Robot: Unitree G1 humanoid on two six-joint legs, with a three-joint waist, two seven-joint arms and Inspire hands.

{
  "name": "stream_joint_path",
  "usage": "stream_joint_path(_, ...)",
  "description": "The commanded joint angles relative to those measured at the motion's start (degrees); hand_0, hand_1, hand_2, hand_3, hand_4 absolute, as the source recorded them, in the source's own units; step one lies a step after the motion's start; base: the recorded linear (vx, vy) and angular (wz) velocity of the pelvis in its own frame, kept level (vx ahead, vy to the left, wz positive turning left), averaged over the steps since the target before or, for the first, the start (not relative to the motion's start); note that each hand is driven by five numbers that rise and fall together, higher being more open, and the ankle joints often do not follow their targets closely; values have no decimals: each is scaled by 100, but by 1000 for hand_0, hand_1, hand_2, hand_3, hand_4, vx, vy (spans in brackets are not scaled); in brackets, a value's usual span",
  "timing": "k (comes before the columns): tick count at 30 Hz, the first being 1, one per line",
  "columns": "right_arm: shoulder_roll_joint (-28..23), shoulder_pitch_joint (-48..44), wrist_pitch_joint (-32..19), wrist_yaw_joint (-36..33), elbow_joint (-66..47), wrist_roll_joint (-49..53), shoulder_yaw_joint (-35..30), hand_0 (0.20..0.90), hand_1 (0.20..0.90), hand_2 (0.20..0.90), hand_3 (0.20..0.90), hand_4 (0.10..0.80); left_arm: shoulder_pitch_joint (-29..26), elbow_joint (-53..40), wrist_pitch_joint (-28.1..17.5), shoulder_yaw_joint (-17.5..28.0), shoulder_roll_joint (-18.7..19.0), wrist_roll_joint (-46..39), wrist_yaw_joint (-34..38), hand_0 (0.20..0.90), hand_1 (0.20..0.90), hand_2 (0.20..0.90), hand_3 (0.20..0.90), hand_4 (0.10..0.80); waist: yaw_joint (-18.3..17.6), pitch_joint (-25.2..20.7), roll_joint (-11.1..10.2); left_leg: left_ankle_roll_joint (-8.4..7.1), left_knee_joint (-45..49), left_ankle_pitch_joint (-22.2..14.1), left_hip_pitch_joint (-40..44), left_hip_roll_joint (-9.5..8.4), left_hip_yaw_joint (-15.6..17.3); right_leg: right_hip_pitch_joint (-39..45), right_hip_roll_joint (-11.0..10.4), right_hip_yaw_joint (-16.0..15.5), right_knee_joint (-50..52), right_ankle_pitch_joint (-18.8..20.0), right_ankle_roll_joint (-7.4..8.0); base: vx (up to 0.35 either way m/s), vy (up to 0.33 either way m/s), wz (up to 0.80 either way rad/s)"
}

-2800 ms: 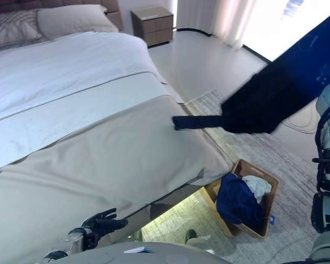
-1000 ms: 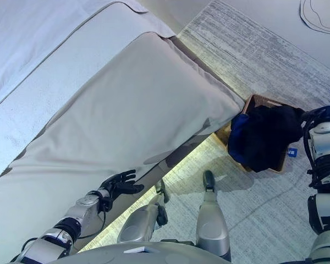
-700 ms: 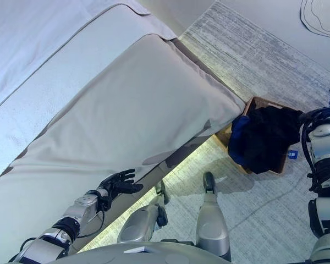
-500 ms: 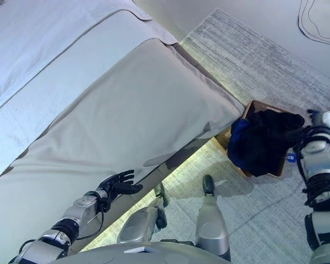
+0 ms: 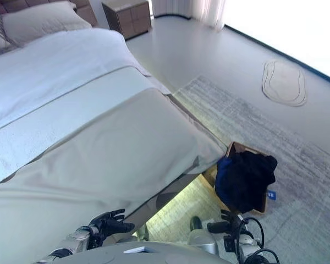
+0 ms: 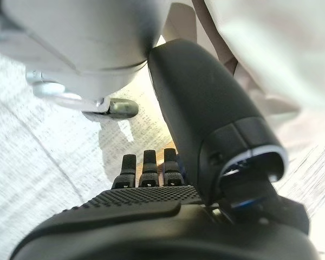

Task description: Pick up the clothes from the bed and place them into the basket

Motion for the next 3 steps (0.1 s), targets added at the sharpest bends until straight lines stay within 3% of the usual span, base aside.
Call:
stream_joint_path(1,-344,-311,-156,90,323,-566,153,900,900,900,900,800,-228,327,-189,-10,-32,149,-225,900,900,900,900,800,130,-73,195,338,42,-796,384,-389,-316,94,348,-637,282,-480,-221,48,81,4)
stream_joint_path(3,-316,-305,-81,75,380,-730,229,900,900,900,900,800,-227,321,-136,-21,-38,204,-264,900,900,900,900,800,162,-112,189,360,42,-811,404,-405,-350,128,338,-648,301,-497,-213,36,62,4)
